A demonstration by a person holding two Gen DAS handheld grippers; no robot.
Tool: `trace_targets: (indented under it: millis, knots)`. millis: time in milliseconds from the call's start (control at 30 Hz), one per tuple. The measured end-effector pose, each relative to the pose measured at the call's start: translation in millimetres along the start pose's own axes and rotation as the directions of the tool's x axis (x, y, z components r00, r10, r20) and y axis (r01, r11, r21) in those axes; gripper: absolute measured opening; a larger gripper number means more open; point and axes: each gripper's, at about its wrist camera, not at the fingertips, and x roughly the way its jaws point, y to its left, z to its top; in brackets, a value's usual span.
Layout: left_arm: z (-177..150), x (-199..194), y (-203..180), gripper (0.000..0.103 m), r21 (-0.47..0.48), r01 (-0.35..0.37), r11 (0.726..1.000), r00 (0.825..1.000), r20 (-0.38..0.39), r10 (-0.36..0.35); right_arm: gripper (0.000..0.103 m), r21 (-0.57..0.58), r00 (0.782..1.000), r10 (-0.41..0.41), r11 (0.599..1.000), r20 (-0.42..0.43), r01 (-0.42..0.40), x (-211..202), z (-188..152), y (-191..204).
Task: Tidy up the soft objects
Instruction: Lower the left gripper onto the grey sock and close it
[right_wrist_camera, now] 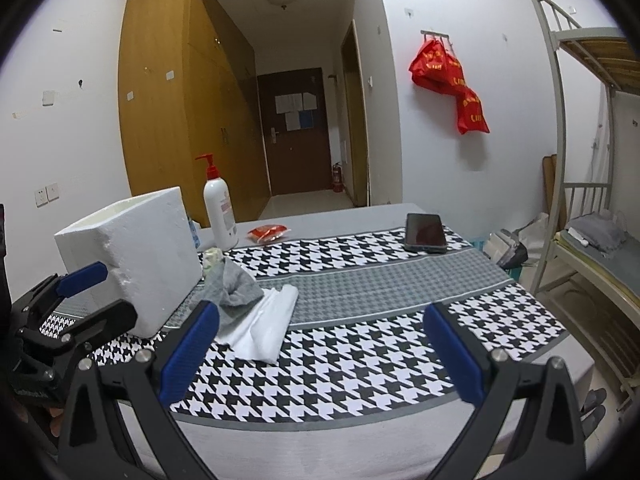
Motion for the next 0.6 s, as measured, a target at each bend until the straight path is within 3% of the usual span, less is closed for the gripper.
trace_targets:
  millis: [367,600]
  knots:
    - [6,32,-3,0.102,-0.034,-0.009,0.999,0.998,-0.064,0.007,0.103,0.0,1.0,0.002,1.0,-0.027,-0.002,17,-4,-14]
    - [11,54,-1,0.102,-0.032,-0.068,0.997,0.994,-0.093,0.065,0.103,0.0,0.999,0.019,1.0,-0.04,-0.019,30,-3,-21]
